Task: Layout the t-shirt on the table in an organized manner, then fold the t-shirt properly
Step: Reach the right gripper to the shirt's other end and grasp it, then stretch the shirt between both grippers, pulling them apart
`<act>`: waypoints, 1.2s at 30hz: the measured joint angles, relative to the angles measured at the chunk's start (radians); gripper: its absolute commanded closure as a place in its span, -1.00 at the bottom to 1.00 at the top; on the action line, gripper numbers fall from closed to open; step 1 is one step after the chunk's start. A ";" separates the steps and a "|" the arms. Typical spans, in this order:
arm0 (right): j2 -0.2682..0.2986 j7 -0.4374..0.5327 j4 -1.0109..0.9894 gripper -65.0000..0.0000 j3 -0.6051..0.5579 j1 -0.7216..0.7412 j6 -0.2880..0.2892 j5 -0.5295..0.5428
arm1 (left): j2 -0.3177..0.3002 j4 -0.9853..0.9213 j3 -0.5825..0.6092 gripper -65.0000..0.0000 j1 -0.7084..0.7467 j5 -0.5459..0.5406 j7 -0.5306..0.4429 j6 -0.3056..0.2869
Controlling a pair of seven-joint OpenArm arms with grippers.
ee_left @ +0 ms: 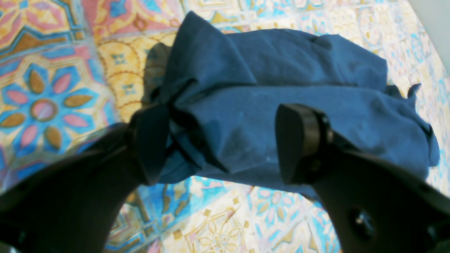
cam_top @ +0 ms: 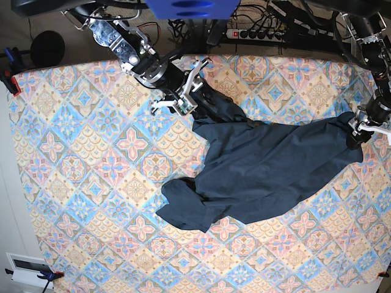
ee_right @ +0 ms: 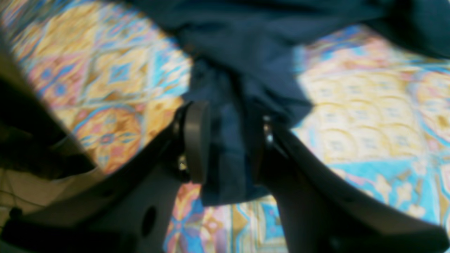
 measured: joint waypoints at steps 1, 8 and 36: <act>-0.002 -0.002 -0.010 0.43 0.001 0.023 -0.005 0.000 | 0.000 0.002 0.000 -0.43 0.005 -0.002 0.002 -0.002; 0.001 -0.106 -0.100 0.31 0.008 0.051 -0.006 -0.004 | 0.001 0.002 0.000 -0.43 0.026 0.002 0.003 -0.003; 0.006 -0.091 0.044 0.98 0.481 -0.123 -0.006 -0.004 | 0.001 0.002 0.002 -0.43 0.032 0.001 0.003 -0.002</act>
